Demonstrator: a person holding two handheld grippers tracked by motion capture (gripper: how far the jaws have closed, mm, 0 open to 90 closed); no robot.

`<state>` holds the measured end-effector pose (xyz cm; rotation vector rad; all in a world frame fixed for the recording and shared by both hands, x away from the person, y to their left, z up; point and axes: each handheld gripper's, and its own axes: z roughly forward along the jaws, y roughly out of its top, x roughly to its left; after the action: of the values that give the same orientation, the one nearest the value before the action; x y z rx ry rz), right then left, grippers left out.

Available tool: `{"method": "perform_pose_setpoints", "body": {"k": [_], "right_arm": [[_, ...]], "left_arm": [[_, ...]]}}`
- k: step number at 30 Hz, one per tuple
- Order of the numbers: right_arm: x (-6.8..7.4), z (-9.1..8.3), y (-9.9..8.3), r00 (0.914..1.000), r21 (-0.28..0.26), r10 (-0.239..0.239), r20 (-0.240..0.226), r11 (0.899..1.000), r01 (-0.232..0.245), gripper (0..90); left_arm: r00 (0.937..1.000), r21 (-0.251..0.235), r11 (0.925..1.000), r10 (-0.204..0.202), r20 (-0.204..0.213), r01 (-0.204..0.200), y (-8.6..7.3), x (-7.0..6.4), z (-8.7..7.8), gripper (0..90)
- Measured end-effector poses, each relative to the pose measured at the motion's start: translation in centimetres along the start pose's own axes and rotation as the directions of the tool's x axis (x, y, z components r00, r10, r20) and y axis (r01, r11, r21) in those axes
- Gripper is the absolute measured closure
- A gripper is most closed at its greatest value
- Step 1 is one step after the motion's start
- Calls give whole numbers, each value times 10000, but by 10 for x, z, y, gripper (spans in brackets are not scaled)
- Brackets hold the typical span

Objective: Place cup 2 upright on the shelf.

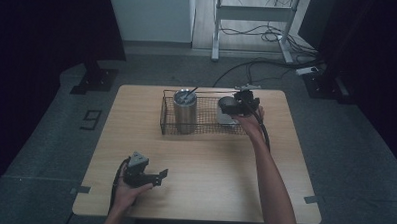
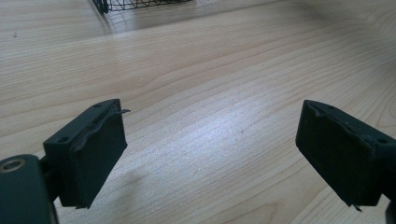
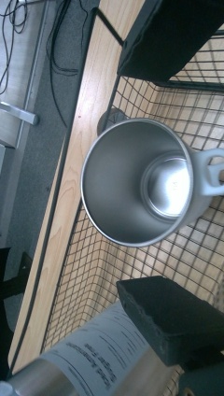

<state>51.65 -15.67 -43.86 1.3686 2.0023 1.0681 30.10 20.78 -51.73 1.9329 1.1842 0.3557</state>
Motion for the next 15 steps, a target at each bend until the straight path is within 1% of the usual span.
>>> {"method": "perform_pose_setpoints", "body": {"k": [4,7,8,12,15], "right_arm": [[3,-8,-6,9998,-39,-178,-45,9998,178,10],[4,-14,-10,9997,-149,-184,-164,9997,181,16],[4,-16,-11,9994,-97,-189,-278,9998,186,20],[6,-23,-18,9989,-247,-280,-377,9993,271,32],[7,-27,-23,9985,-93,-406,-373,9991,403,26]], "left_arm": [[10000,4,10000,15,14,-15,0,-1,0,86],[10000,3,10000,32,11,-32,0,-1,-1,86],[10000,1,10000,41,8,-41,0,-2,-1,86],[10000,2,10000,16,2,-16,0,-2,-1,86],[10000,8,10000,19,-23,-19,0,-2,-1,86]]}}
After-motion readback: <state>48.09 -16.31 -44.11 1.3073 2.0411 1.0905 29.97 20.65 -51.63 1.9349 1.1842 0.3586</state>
